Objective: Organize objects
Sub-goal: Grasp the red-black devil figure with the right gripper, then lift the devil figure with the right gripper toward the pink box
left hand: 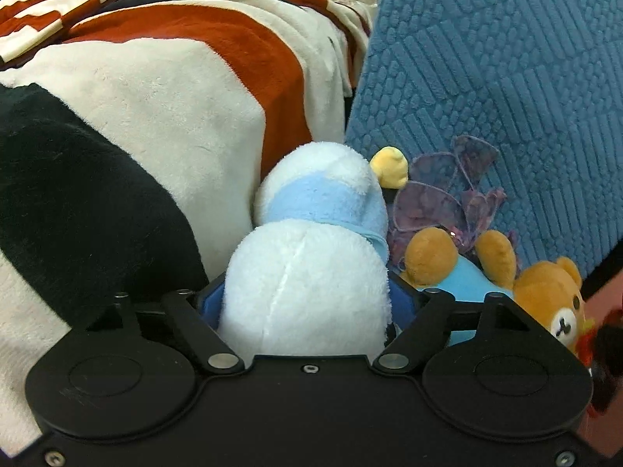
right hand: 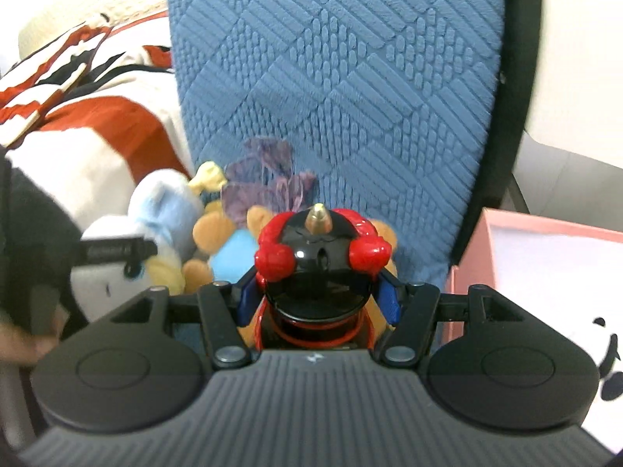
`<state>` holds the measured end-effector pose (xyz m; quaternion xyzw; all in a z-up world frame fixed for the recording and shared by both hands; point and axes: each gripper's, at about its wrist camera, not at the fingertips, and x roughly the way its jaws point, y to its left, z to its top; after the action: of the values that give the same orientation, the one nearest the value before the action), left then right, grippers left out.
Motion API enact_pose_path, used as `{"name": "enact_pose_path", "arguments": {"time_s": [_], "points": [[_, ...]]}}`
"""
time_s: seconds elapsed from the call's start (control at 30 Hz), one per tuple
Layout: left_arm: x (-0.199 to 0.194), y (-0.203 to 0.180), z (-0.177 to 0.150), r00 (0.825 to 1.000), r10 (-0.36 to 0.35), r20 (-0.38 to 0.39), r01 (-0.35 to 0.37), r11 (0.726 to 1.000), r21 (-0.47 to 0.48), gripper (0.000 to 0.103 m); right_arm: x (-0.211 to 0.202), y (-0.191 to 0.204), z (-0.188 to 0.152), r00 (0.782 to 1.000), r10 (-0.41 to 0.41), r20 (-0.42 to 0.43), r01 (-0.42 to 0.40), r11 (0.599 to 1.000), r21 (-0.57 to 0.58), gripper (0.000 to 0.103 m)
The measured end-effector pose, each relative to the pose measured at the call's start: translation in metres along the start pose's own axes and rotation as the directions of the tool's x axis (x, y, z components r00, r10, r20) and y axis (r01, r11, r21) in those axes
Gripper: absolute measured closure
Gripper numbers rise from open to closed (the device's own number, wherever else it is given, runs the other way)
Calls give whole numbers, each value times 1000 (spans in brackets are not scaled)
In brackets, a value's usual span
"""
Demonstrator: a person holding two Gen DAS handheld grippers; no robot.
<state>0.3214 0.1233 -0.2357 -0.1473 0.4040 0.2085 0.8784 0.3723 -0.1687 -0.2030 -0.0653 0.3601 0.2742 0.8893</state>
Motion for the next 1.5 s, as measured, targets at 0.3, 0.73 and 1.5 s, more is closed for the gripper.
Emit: {"name": "enact_pose_path", "arguments": {"time_s": [0.3,0.73,1.5], "points": [[-35,-10,-19,1000,-26,-14,26,998,60,29,-33,-8,-39,999,35,-19,-35,999,6,40],[-92,-22,-46,998,-26,-60,32,995,94,30,-57,-5,-79,998,64,-16,-65,998,-15,40],[-59,-39,-48,967,11,-255,16,994,104,2,-27,25,-119,980,126,-156,-143,984,-103,40]]}}
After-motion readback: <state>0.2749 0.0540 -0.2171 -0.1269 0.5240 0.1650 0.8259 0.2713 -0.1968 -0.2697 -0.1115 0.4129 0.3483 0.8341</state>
